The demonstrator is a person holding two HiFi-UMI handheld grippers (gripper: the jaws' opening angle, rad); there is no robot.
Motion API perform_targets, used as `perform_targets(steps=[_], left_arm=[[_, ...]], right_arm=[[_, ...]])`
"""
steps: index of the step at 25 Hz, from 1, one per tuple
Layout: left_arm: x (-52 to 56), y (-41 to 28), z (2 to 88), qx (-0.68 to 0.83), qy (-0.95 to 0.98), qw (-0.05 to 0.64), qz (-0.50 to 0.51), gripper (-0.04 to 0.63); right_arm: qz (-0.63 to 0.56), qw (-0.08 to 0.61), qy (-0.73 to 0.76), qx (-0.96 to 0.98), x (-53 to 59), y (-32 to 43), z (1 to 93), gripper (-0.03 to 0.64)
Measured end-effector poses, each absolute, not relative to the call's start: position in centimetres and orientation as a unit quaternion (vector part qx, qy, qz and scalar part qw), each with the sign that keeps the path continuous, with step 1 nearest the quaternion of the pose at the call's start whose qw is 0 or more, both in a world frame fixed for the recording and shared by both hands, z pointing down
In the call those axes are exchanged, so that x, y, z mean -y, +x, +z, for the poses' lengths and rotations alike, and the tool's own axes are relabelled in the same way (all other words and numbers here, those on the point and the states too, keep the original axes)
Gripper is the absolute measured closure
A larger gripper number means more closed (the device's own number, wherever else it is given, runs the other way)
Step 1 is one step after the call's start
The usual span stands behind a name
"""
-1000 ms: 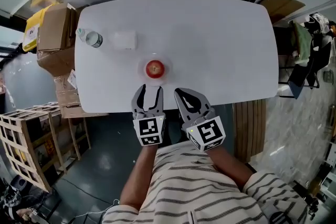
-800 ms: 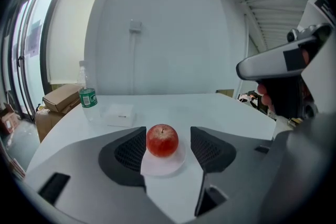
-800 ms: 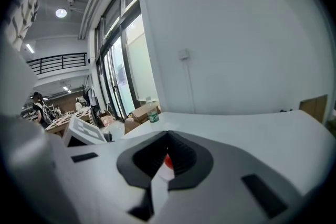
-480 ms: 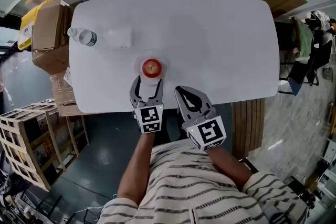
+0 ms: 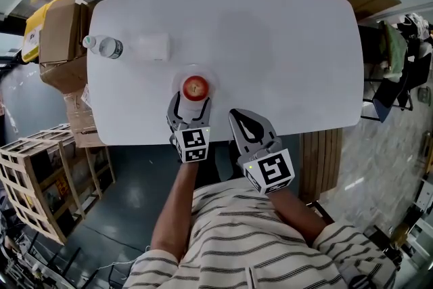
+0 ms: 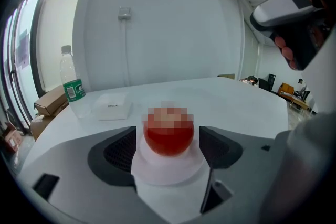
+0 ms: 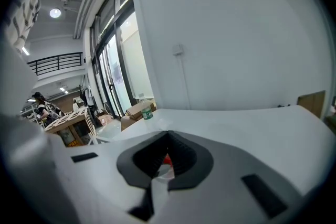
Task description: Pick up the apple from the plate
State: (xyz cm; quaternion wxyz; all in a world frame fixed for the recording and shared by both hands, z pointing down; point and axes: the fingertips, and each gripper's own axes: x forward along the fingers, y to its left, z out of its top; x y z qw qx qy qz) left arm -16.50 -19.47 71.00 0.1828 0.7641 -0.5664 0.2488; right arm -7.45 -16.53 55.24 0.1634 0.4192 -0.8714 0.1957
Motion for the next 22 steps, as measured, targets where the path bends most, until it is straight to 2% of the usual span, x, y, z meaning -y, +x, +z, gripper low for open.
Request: perform_targets(steps=[15, 22], left_arm=[[20.4, -16.1, 73.3, 0.554, 0.769, 0.180, 0.262, 0.229], [20.7, -16.5, 72.6, 0.564, 0.768, 0.174, 0.248, 0.245]], right_arm=[[0.199, 0.167, 0.424, 0.867, 17.0, -6.5, 55.8, 0.603], [0.197, 0.168, 0.427, 0.866, 16.7, -6.3, 55.7, 0.604]])
